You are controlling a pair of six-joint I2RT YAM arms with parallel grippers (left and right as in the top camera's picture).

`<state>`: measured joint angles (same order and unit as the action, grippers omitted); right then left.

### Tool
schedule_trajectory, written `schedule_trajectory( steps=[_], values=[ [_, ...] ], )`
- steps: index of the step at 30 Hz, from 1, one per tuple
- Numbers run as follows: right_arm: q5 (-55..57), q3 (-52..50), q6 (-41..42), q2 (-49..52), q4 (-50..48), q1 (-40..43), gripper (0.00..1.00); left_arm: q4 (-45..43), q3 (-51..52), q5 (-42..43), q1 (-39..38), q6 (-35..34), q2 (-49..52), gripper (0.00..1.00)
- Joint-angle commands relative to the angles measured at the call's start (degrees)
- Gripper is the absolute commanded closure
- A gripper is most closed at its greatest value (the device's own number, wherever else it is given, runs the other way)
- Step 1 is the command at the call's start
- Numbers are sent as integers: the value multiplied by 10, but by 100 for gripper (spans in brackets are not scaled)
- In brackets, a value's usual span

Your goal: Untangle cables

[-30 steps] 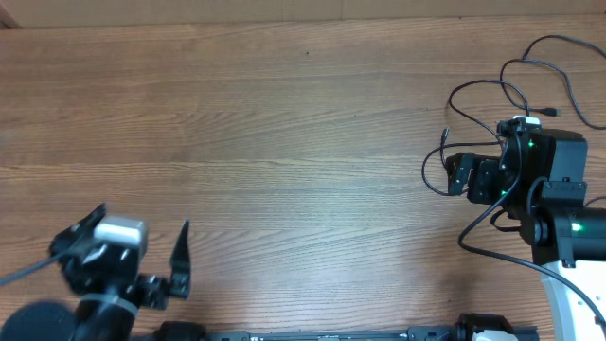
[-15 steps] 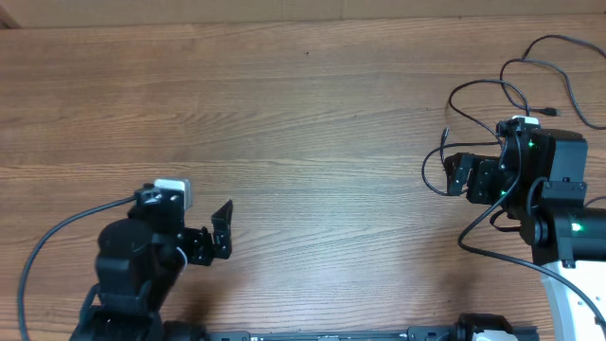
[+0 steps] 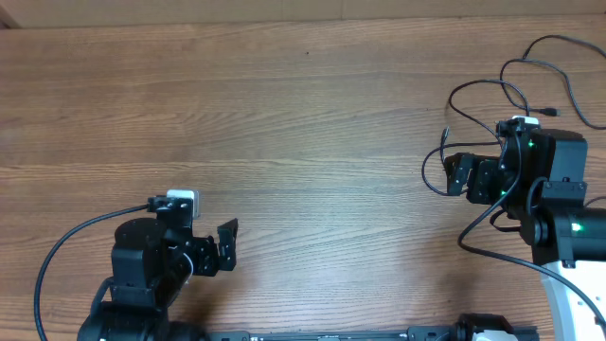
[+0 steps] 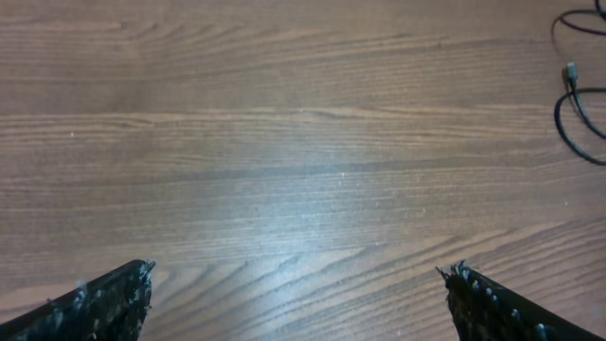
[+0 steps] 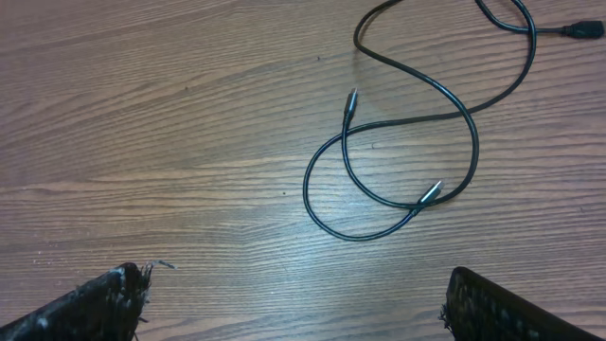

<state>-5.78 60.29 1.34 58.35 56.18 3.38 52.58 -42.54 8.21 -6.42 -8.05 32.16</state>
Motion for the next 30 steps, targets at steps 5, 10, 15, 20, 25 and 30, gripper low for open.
schedule_trajectory(
  steps=[5,10,15,20,25,30],
  values=[
    [-10,-3,1,-5,-4,1,0,3,3,8,-5,-8,-3,0],
    [-48,-3,1,-5,-4,1,0,3,3,8,-5,-8,-3,0],
    [-46,-3,1,-5,-3,1,0,3,3,8,-5,-8,-3,0],
    [-46,-3,1,-5,-4,1,0,3,3,8,-5,-8,-3,0],
    [-46,-3,1,-5,-4,1,0,3,3,8,-5,-8,-3,0],
    [-46,-3,1,-5,-4,1,0,3,3,8,-5,-8,-3,0]
  ],
)
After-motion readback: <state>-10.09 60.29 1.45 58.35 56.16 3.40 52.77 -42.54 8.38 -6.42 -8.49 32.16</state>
